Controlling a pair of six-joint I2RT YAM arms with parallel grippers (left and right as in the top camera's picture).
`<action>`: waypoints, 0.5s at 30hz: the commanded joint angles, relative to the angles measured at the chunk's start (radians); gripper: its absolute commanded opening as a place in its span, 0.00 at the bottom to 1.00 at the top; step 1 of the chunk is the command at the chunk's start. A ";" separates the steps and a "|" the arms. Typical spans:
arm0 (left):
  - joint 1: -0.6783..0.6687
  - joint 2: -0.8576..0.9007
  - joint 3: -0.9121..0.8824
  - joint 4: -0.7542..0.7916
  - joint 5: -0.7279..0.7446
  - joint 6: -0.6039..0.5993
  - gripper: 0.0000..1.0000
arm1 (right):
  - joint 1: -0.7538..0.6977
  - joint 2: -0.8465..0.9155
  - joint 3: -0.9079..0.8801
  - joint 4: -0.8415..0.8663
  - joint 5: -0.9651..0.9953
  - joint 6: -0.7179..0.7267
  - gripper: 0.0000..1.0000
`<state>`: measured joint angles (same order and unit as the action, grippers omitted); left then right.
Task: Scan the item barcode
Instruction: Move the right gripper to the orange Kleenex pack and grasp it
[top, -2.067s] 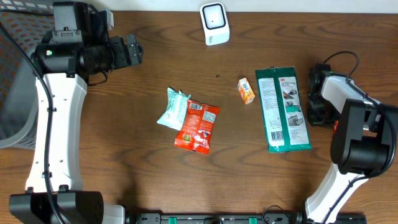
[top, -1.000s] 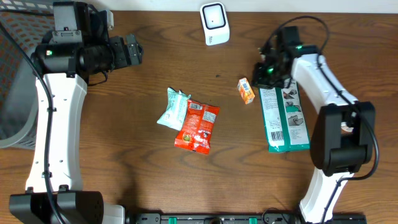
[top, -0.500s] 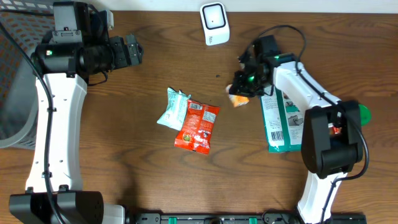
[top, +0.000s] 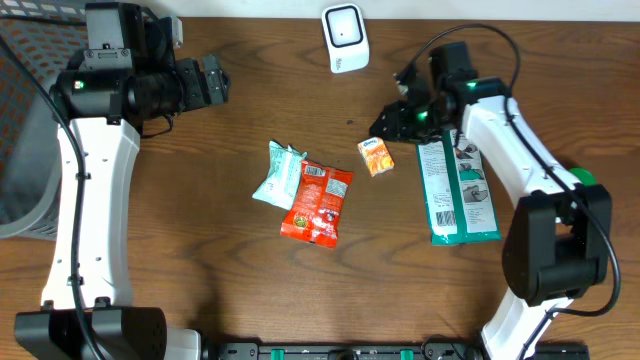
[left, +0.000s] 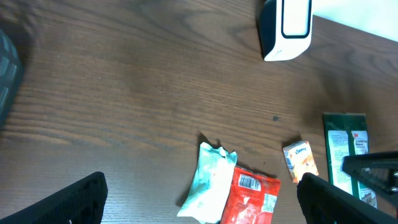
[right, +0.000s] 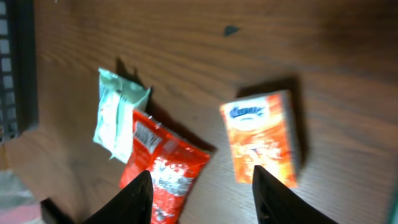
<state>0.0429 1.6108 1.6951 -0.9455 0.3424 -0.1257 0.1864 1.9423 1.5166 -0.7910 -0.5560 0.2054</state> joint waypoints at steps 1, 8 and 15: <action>0.000 0.003 0.011 -0.004 0.009 0.010 0.98 | -0.017 0.017 0.007 -0.006 0.042 -0.058 0.48; 0.000 0.003 0.011 -0.004 0.009 0.010 0.97 | -0.016 0.108 0.006 0.010 0.092 -0.073 0.43; 0.000 0.003 0.011 -0.004 0.009 0.010 0.97 | -0.015 0.154 0.006 0.014 0.121 -0.090 0.33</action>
<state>0.0429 1.6108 1.6951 -0.9459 0.3424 -0.1257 0.1715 2.0830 1.5181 -0.7803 -0.4522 0.1440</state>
